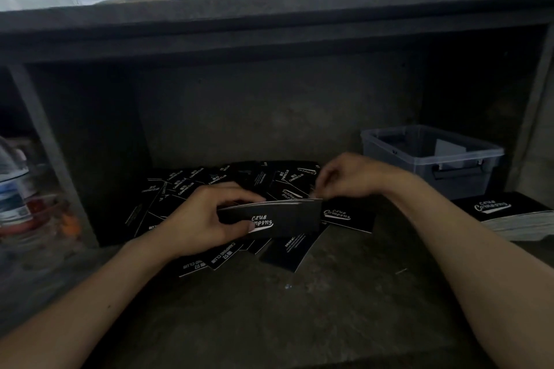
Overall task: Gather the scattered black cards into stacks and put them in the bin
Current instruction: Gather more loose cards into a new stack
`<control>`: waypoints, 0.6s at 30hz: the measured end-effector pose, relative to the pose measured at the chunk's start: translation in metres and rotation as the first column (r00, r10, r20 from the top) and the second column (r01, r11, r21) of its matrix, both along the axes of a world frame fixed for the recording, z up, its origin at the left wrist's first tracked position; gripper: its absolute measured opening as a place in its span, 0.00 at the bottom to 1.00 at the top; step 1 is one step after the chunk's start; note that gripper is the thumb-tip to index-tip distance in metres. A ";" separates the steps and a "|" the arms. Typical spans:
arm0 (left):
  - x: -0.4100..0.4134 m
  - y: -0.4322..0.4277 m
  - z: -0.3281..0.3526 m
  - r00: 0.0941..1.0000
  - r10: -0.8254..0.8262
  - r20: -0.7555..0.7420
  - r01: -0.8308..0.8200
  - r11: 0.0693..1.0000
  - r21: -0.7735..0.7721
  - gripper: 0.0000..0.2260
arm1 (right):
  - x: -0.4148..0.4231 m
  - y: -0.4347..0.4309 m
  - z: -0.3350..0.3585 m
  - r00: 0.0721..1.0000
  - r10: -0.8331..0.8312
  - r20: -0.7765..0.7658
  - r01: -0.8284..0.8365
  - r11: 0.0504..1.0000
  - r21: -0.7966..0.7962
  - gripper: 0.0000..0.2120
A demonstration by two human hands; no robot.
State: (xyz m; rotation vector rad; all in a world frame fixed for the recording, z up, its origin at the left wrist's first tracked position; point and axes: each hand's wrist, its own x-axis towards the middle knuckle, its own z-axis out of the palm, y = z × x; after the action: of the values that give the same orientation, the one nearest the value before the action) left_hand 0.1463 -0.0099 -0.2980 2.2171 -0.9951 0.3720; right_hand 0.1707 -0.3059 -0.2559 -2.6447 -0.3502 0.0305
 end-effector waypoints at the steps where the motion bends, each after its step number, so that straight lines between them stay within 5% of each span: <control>1: -0.001 -0.001 0.000 1.000 -0.002 0.001 0.002 1.000 -0.006 0.17 | 0.001 -0.004 -0.003 0.997 -0.049 -0.067 0.038 0.988 -0.149 0.19; 4: -0.003 -0.003 -0.003 0.994 -0.018 -0.109 0.018 1.000 0.000 0.13 | 0.005 -0.007 -0.006 0.981 -0.121 -0.151 0.091 0.978 -0.190 0.18; 8: -0.001 -0.005 -0.005 0.999 -0.011 -0.051 0.011 1.000 -0.002 0.12 | 0.003 -0.008 0.004 0.995 -0.061 -0.077 0.072 0.986 0.151 0.12; 11: -0.001 -0.005 -0.004 1.000 0.030 0.008 -0.030 1.000 -0.008 0.19 | -0.005 0.003 0.005 0.993 0.097 -0.064 -0.060 0.901 0.429 0.12; 14: 0.000 -0.006 -0.005 0.996 -0.005 -0.089 -0.002 0.996 -0.086 0.32 | -0.009 0.023 -0.002 0.932 0.319 -0.173 -0.170 0.805 0.569 0.09; 16: 0.000 -0.005 -0.005 0.990 -0.028 -0.140 0.016 0.996 -0.088 0.34 | -0.002 0.029 -0.009 0.971 0.212 -0.111 -0.092 0.761 0.643 0.09; 18: 0.000 -0.004 -0.005 0.996 -0.010 -0.090 0.007 1.000 -0.027 0.24 | 0.011 0.025 -0.017 0.991 -0.082 0.110 0.026 0.899 0.438 0.10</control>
State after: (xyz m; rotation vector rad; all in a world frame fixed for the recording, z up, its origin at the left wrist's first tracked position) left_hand 0.1467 -0.0140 -0.3033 2.1848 -0.9458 0.2769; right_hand 0.1813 -0.2808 -0.2730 -2.2122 -0.2846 -0.2108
